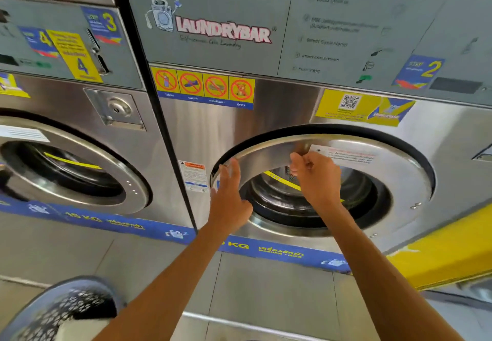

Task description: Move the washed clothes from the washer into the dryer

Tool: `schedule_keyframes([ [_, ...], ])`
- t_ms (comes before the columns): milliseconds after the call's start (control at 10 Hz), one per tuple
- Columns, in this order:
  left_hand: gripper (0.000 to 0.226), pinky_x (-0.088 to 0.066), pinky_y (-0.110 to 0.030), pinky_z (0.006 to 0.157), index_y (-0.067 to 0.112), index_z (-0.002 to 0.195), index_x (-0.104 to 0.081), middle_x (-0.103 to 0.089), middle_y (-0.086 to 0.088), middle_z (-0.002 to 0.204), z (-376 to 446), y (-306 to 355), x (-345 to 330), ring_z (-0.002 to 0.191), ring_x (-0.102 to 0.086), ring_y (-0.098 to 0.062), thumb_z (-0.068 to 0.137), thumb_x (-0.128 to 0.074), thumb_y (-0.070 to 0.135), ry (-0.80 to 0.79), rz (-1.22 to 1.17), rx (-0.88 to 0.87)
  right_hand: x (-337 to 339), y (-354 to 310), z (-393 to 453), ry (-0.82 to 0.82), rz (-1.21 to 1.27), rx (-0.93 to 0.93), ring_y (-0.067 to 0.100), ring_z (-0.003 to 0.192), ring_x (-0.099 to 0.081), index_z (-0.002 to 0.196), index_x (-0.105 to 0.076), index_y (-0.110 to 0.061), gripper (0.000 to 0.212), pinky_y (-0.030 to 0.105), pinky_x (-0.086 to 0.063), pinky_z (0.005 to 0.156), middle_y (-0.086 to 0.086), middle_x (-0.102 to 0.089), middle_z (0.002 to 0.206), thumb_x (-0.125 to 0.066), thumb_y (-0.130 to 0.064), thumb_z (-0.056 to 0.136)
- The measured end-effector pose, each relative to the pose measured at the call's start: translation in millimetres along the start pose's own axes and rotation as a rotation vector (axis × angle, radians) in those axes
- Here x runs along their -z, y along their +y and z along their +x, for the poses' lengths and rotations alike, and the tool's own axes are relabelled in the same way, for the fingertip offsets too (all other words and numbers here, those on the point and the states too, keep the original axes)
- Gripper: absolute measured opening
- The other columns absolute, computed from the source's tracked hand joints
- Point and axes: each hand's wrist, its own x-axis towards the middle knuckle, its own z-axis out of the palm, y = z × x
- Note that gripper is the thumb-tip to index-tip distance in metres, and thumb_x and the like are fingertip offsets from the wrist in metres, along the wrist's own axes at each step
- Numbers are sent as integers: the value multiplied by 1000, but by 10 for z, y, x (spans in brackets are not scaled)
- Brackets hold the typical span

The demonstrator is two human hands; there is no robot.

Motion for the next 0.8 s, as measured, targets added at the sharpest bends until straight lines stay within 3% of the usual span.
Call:
schedule_keyframes([
  [200, 101, -22, -56, 117, 32, 151, 18, 16, -10, 162, 42, 6, -24, 151, -1, -33, 87, -58, 11, -3, 16, -12, 33, 21, 64, -33, -12, 24, 2, 60, -58, 77, -77, -15, 34, 1, -35, 60, -11, -64, 64, -59, -37, 96],
  [400, 103, -25, -58, 115, 33, 150, 21, 23, -9, 160, -18, 79, 102, 150, -8, -37, 87, -58, 14, -120, 58, 59, 62, -23, -6, -30, -17, 36, 8, 61, -59, 78, -77, -12, 37, 4, -33, 57, -3, -73, 71, -58, -37, 97],
  [500, 103, -25, -59, 114, 30, 151, 18, 18, -10, 161, -31, 145, 188, 150, -2, -38, 84, -58, 10, -167, 130, 92, 129, -70, -30, -90, -21, 6, 19, 73, -67, 79, -79, -14, 37, 15, -43, 67, 5, -76, 77, -57, -37, 96],
  [600, 98, -23, -58, 116, 28, 152, 14, 12, -10, 163, -45, 203, 314, 149, -2, -39, 86, -58, 13, -216, 180, 112, 183, -81, -3, -174, -47, -17, 23, 78, -69, 82, -80, -13, 34, 30, -53, 79, 10, -77, 84, -58, -34, 95],
  [700, 87, -29, -51, 116, 26, 155, 5, -1, -10, 164, -211, 449, 570, 147, -18, -39, 91, -54, 18, -244, 235, 141, 388, -154, -52, -391, 32, -101, 22, 77, -63, 96, -76, -5, 24, 42, -58, 85, 21, -74, 103, -61, -24, 91],
  [800, 79, -34, -41, 113, 20, 156, -5, -15, -10, 162, -381, 689, 659, 143, -30, -36, 92, -51, 16, -250, 254, 76, 463, -205, -171, -479, 37, -132, 23, 83, -63, 109, -70, -2, 25, 39, -56, 82, 21, -70, 111, -59, -18, 93],
])
